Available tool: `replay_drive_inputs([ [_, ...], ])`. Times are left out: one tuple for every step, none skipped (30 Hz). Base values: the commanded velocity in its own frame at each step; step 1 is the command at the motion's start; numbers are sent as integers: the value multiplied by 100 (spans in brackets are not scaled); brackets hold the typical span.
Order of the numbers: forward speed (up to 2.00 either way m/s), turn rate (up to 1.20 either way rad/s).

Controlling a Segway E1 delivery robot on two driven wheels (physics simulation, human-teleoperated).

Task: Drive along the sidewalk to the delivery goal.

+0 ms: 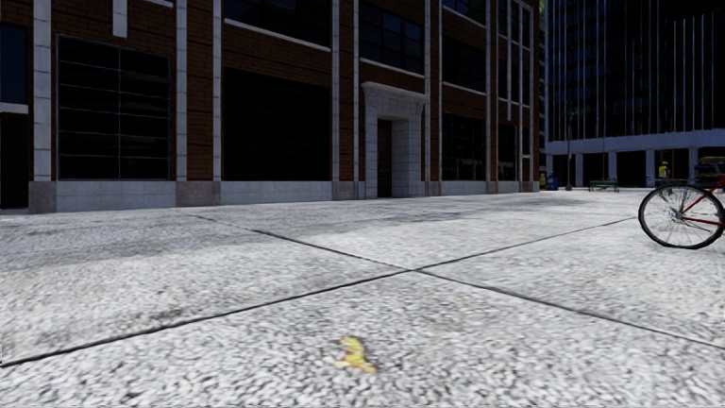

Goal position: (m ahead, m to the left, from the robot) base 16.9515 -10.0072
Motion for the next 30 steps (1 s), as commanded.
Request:
replay_drive_inputs([
  [195,-57],
  [194,-57],
  [194,-57],
  [194,-57],
  [194,-57],
  [194,-57],
  [194,-57],
  [194,-57],
  [194,-57],
  [194,-57],
  [194,-57],
  [194,-57],
  [194,-57],
  [194,-57],
  [194,-57],
  [194,-57],
  [194,-57],
  [195,-55],
  [200,-33],
  [200,-3],
  [200,-3],
  [200,0],
  [200,0],
  [200,0],
  [200,0],
  [200,0],
  [200,0],
  [200,0],
  [200,0],
  [200,0],
])
